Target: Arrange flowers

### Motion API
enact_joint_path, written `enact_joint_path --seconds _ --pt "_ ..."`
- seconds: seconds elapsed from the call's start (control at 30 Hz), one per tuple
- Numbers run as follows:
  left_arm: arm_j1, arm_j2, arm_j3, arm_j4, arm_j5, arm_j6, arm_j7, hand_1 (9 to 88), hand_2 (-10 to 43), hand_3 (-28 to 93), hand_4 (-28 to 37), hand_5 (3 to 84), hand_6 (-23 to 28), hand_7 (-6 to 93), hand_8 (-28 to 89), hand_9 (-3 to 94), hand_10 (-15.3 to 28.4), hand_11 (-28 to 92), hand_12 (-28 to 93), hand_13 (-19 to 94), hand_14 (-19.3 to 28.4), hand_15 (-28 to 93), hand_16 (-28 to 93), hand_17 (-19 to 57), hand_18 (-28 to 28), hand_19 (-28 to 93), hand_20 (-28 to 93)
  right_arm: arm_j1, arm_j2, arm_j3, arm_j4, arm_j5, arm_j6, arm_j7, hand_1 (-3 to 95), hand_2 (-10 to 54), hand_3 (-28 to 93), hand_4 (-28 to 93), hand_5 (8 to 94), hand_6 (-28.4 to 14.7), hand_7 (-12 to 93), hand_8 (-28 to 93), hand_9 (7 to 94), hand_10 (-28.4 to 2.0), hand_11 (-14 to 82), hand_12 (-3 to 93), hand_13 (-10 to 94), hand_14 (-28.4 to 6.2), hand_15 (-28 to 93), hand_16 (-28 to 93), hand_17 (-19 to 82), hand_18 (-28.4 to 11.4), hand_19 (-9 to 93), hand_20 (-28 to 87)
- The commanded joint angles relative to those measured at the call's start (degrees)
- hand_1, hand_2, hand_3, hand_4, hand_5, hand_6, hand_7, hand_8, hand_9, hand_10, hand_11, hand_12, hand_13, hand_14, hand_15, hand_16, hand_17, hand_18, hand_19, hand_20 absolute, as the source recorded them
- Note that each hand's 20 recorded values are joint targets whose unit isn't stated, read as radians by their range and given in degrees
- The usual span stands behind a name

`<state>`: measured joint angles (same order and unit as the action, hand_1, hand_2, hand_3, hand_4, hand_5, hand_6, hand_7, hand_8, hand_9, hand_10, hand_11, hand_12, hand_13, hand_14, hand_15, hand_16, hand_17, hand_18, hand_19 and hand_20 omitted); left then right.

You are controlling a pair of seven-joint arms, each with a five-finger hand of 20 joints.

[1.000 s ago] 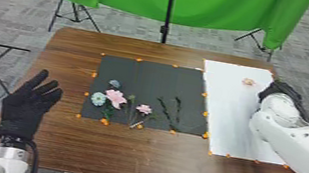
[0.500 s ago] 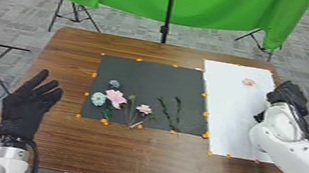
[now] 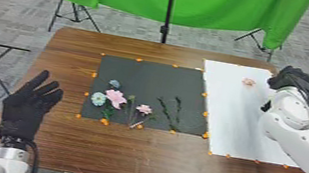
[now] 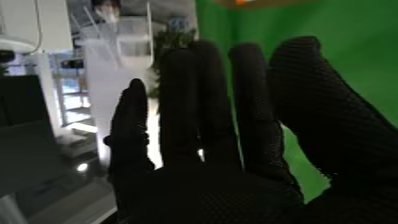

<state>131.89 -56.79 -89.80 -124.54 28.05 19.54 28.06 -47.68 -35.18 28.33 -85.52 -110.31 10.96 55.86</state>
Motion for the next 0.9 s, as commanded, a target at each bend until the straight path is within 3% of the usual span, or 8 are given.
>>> enact_joint_path --seconds 0.03,0.13,0.27,0.4,0.5,0.57,0.7,0.9 --pt "0.5 0.05 0.27 0.24 -0.07 -0.17 0.25 23.3 6.6 84 -25.4 39.2 10.4 9.0 -8 36.4 21.2 29 11 24 28.1 62 -12 -8.2 27.1 58 6 -3.9 -0.3 2.7 2.5 1.0 -9.0 -1.2 34.4 -9.5 87 -28 48.8 5.5 19 -16 47.0 -16.3 22.2 13.4 34 -16.9 73 8 4 -22.5 71 45" --pt "0.4 -0.08 0.19 0.25 -0.08 -0.09 0.35 23.3 6.5 84 -25.4 39.1 10.4 9.0 -8 36.4 21.2 29 11 24 28.1 62 -12 -8.2 27.1 58 6 -4.7 -1.3 3.8 3.1 1.1 -11.6 -0.4 34.7 -9.5 87 -28 47.8 6.2 20 -16 47.8 -17.3 18.8 13.0 36 -17.1 71 7 4 -23.1 71 45" --pt "0.2 -0.2 0.18 0.37 0.22 -0.41 -0.14 23.3 6.5 84 -25.5 39.1 10.3 9.0 -8 36.4 21.2 29 11 24 28.2 62 -12 -8.2 27.1 58 6 -5.2 -2.3 3.5 4.5 0.6 -11.3 -0.4 37.5 -9.5 86 -28 53.1 7.2 20 -16 54.7 -16.4 17.8 13.3 45 -14.0 68 8 9 -24.0 73 46" --pt "0.1 -0.17 0.4 0.4 0.12 -0.53 -0.06 23.4 6.5 84 -25.6 39.1 10.3 9.0 -8 36.4 21.2 29 11 24 28.2 62 -12 -8.2 27.1 58 6 -4.5 -2.4 -0.7 5.7 -4.1 -5.2 -1.2 45.9 -9.5 77 -28 66.2 7.6 19 -12 69.4 -10.1 19.2 14.8 60 -4.5 60 24 17 -21.9 77 48" --pt "-0.2 -0.3 0.29 0.54 0.38 -0.57 -0.48 23.4 6.5 84 -25.6 39.1 10.3 9.0 -8 36.4 21.2 29 11 24 28.1 62 -12 -8.2 27.1 58 6 -4.2 -1.9 -3.5 5.8 -7.3 0.5 -1.8 54.0 -9.5 67 -28 80.6 6.4 19 -3 85.5 -5.5 8.8 28.3 70 -0.9 57 31 22 -20.1 80 47" --pt "-0.1 -0.2 0.25 0.53 0.2 -0.74 -0.03 23.4 6.5 84 -25.5 39.1 10.3 9.0 -8 36.4 21.2 29 11 24 28.2 62 -12 -8.1 27.1 58 6 -4.4 -1.5 -4.3 5.5 -8.9 2.3 -2.5 57.1 -9.5 62 -28 86.2 6.6 18 -1 92.4 -3.6 9.9 32.1 75 -0.9 60 30 26 -19.0 82 46" --pt "0.2 -0.06 0.24 0.38 -0.05 -0.45 0.28 23.4 6.5 84 -25.5 39.0 10.3 9.0 -8 36.4 21.1 29 11 24 28.2 62 -12 -8.2 27.1 58 6 -4.2 -1.0 -5.0 3.2 -11.8 8.8 -3.3 57.1 -9.5 63 -28 88.4 7.0 17 0 93.7 -3.1 14.8 32.0 78 -1.0 62 29 28 -18.4 84 45" --pt "0.4 -1.14 -0.36 0.24 0.84 -0.56 -1.04 23.4 6.5 84 -25.5 39.0 10.3 8.9 -8 36.4 21.3 29 11 24 28.2 62 -12 -8.2 27.1 58 6 -3.7 -1.6 -5.9 -4.0 -14.4 15.1 -8.6 56.3 -9.5 67 -28 89.4 5.5 17 1 93.7 -3.6 16.4 31.9 78 -1.1 63 30 28 -18.5 84 45"
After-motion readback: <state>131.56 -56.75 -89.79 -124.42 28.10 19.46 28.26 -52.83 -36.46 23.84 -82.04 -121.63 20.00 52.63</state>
